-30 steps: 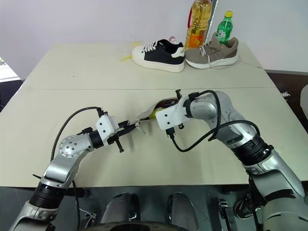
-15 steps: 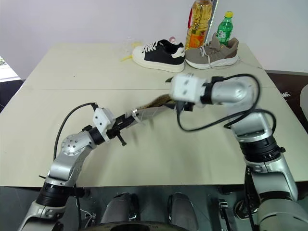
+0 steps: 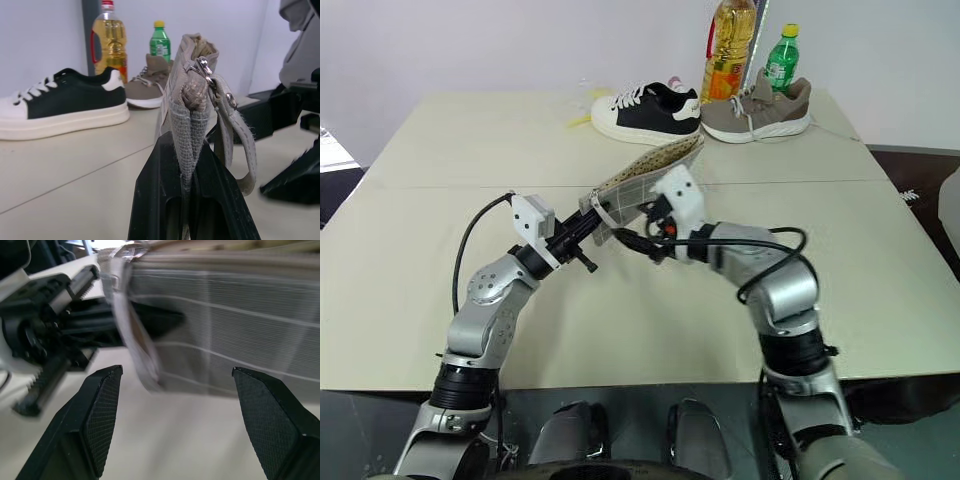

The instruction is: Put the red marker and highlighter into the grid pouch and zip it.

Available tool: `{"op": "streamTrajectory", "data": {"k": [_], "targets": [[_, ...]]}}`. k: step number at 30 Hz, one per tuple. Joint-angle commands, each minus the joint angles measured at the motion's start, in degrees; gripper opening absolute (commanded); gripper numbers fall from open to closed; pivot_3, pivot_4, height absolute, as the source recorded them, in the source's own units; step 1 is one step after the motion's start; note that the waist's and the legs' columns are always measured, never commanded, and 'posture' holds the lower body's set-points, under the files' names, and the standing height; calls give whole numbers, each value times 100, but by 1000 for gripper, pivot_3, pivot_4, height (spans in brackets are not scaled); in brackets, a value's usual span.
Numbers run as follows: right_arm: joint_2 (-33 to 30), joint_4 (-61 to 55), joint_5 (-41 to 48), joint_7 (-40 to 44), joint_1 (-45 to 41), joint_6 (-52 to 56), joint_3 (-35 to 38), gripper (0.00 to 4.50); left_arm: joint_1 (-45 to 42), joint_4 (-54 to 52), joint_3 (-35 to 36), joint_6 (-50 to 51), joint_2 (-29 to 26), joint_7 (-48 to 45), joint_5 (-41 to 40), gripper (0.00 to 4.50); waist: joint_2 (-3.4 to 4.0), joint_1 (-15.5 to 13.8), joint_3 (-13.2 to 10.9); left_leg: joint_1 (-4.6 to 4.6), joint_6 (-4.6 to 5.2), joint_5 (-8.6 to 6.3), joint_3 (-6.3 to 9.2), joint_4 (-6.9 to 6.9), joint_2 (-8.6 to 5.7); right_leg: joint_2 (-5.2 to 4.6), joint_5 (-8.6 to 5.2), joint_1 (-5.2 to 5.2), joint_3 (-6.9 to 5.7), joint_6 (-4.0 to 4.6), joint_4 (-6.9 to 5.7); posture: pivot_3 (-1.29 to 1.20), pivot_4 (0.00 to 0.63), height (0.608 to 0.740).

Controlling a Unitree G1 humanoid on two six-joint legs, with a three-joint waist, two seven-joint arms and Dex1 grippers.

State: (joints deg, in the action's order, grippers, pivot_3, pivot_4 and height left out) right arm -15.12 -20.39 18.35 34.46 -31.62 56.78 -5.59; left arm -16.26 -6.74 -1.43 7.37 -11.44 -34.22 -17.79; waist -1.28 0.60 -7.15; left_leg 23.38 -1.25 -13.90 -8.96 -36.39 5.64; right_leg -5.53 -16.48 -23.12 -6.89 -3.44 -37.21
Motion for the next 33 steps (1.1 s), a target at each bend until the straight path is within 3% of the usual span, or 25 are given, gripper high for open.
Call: {"op": "streamTrajectory", "data": {"k": [1,3,5,10,11,16,21,27,31,33], "targets": [[120,-249,191,-208,-166,99,30,3631,-15,-149,13,-54,26,46,-76,0,-3,-9,2,0,0,0,0,0,-3,-3,0,2,0,0,2,0,150,705],[213,-248,302,-251,-222,156,-33,3631,8,-144,4,-77,32,62,-55,0,-4,9,2,1,1,-1,2,-1,-6,-5,0,4,1,0,7,0,150,705],[243,-165,315,-318,-290,161,-58,2831,40,-138,-25,-118,21,69,-3,0,-3,18,2,1,1,-1,2,1,-5,-4,0,4,1,0,7,0,150,705],[47,-93,408,-293,-410,149,50,218,109,-163,22,-165,0,123,41,0,-3,31,2,-1,1,0,3,4,-3,-2,0,1,0,-1,4,0,150,705],[-108,-91,386,-222,-427,82,58,93,124,-153,50,-192,-32,132,69,0,-4,30,2,-1,1,-1,3,4,-3,-2,0,1,0,-1,5,0,150,705],[-889,162,221,59,-589,-377,228,93,213,-129,139,-312,-262,104,193,0,-3,22,2,0,1,-1,2,4,-4,-3,0,1,0,-1,8,0,150,705],[-1892,1603,-287,-156,-1168,-1091,720,93,530,-217,172,-449,-758,-136,342,0,-2,20,1,-1,1,-1,-3,6,-4,-4,0,-2,1,-1,8,0,150,705],[-2372,2438,-679,-5,-1195,-1739,560,93,783,-335,144,-505,-1064,-281,354,0,7,40,-4,-1,1,0,-16,19,1,-2,0,-13,1,-1,11,0,150,705],[-2625,2071,-501,798,-827,-1924,268,93,846,-437,132,-283,-1120,-377,171,0,6,26,-4,-3,0,0,-15,20,2,-2,0,-12,1,-1,12,0,150,705],[-2756,1897,-347,1199,-570,-1951,251,635,901,-546,141,-126,-1172,-417,50,688,6,28,-4,-4,1,-1,-14,19,2,-3,0,-9,2,-1,13,0,150,705]]}}
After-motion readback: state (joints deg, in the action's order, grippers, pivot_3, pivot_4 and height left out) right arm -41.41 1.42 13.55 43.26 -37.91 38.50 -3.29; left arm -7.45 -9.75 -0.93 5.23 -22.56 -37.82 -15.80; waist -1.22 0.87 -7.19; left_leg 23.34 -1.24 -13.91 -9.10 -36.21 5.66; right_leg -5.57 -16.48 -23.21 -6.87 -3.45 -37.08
